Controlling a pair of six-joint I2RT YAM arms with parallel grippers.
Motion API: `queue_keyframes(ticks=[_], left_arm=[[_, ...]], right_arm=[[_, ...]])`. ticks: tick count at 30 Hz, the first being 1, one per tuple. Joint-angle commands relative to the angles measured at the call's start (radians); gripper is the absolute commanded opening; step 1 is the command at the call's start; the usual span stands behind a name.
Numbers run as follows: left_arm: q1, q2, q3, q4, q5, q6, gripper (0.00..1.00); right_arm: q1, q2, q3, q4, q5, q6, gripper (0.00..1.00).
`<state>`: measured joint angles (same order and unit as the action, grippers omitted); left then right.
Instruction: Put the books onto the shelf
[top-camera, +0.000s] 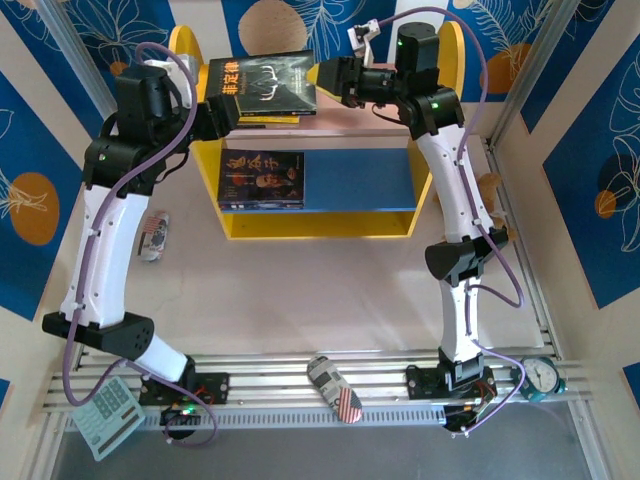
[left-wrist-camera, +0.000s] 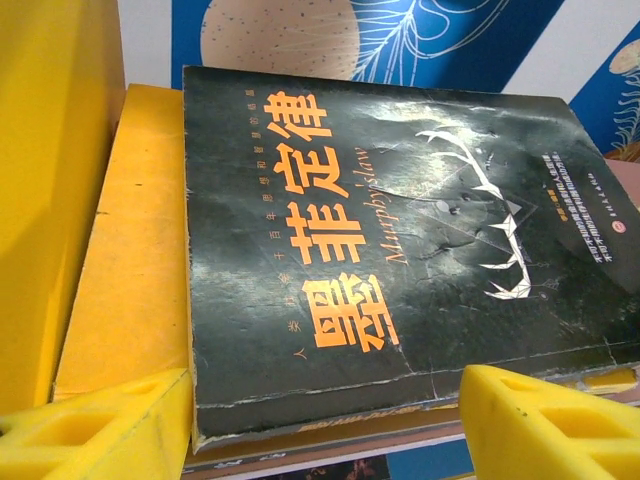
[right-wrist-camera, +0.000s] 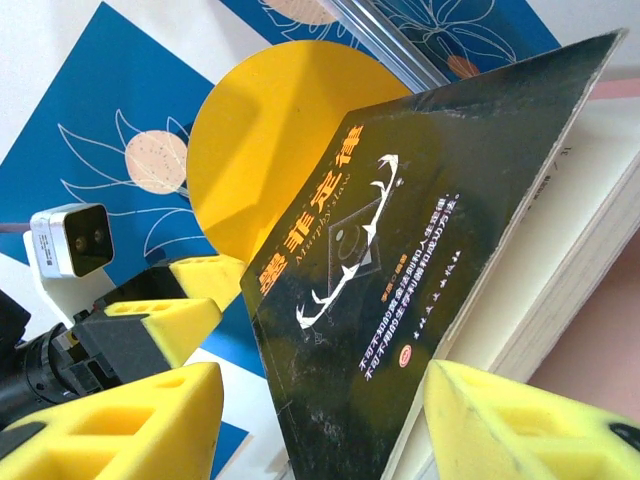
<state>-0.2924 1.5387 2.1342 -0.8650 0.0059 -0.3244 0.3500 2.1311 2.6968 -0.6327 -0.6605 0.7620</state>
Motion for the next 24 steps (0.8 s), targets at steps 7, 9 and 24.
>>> queue_keyframes(ticks=[7,9,24], left_arm=[[0.03,-0.032,-0.002,0.003,-0.058,0.027,0.73],[0.037,-0.037,0.001,0.004,-0.063,0.029,0.74],[0.078,-0.061,0.006,0.022,-0.083,0.033,0.79]], right_arm=[[0.047,0.018,0.029,0.028,-0.043,0.022,0.56],[0.048,0.018,0.028,0.032,-0.042,0.024,0.56],[0.027,-0.003,0.029,-0.049,-0.017,-0.035,0.56]])
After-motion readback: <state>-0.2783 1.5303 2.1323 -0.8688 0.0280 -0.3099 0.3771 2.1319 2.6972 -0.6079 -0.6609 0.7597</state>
